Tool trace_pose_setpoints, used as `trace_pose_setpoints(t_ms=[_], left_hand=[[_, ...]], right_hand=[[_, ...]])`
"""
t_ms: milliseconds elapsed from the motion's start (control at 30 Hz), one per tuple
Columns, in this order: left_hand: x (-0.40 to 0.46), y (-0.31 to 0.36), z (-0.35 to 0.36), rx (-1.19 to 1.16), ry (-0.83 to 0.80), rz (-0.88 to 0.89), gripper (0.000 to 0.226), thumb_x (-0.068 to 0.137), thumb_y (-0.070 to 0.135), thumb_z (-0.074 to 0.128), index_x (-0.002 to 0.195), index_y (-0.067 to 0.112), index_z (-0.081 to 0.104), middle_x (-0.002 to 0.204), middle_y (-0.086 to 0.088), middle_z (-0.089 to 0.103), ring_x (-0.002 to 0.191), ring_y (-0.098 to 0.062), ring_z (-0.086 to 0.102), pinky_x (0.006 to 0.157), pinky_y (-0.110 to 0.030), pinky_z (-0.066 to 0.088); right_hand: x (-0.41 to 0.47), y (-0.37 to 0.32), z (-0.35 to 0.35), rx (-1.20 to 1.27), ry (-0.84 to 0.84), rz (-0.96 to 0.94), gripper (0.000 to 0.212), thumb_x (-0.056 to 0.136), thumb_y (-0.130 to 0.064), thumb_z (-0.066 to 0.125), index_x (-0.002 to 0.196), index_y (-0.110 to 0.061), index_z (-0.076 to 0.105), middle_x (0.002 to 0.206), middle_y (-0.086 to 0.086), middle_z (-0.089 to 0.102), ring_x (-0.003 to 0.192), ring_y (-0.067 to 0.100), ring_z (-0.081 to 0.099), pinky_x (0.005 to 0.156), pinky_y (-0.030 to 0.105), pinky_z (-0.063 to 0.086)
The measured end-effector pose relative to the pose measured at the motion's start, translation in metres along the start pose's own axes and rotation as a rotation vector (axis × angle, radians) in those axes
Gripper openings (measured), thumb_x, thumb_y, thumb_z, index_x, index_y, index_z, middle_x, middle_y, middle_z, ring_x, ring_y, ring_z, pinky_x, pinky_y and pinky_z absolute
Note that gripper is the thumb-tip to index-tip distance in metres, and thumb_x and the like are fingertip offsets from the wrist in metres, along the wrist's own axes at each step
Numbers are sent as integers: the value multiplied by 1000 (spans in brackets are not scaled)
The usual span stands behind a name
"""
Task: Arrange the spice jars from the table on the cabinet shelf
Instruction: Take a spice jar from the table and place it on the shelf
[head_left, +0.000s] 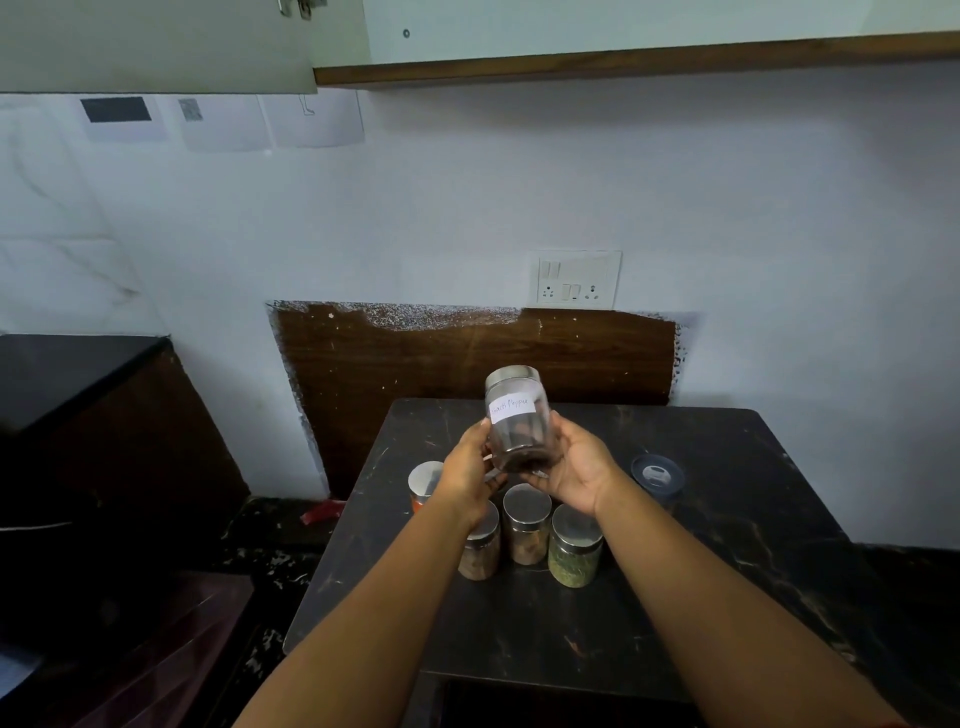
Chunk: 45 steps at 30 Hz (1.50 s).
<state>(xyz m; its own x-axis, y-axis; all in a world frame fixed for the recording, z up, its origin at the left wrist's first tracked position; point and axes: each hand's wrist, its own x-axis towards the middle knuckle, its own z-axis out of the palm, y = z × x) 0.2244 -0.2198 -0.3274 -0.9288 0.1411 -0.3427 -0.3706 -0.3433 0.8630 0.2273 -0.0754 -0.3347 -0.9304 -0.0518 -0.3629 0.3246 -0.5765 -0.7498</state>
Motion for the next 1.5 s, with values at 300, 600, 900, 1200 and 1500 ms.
trace_pose_setpoints(t_ms=[300,600,900,1200,1500], left_hand=[[0,7,-8,66,25,28,29,97,36,51,116,19,64,109,-8,69,94,-19,64,74,-30,48],[17,39,-5,88,41,206,31,102,27,40,121,20,64,111,-10,71,103,-24,67,76,-33,54],[40,157,16,174,82,663,23,102,22,41,115,20,60,116,-5,64,110,-19,61,93,-37,53],[75,320,52,379,91,1158,33,103,26,39,131,18,53,129,-3,54,120,-18,52,101,-33,46],[147,433,17,1326,373,1207,61,99,22,43,152,5,18,159,-12,18,145,-30,18,117,-38,21]], right_hand=[[0,7,10,-78,-19,-53,47,99,-46,41,125,-14,62,113,12,72,110,27,65,94,39,50],[12,-14,42,-431,-97,-218,74,76,-10,78,138,-22,41,119,5,64,111,23,61,93,38,51],[37,-101,139,-805,-24,-556,101,66,-28,87,145,-32,24,135,-3,50,127,20,47,100,33,40],[54,-234,249,-781,-1,-970,107,55,-31,92,143,-33,31,129,-4,53,114,17,57,98,37,49],[78,-342,331,-901,269,-1123,106,67,-41,86,150,-19,23,139,2,47,124,21,51,100,33,44]])
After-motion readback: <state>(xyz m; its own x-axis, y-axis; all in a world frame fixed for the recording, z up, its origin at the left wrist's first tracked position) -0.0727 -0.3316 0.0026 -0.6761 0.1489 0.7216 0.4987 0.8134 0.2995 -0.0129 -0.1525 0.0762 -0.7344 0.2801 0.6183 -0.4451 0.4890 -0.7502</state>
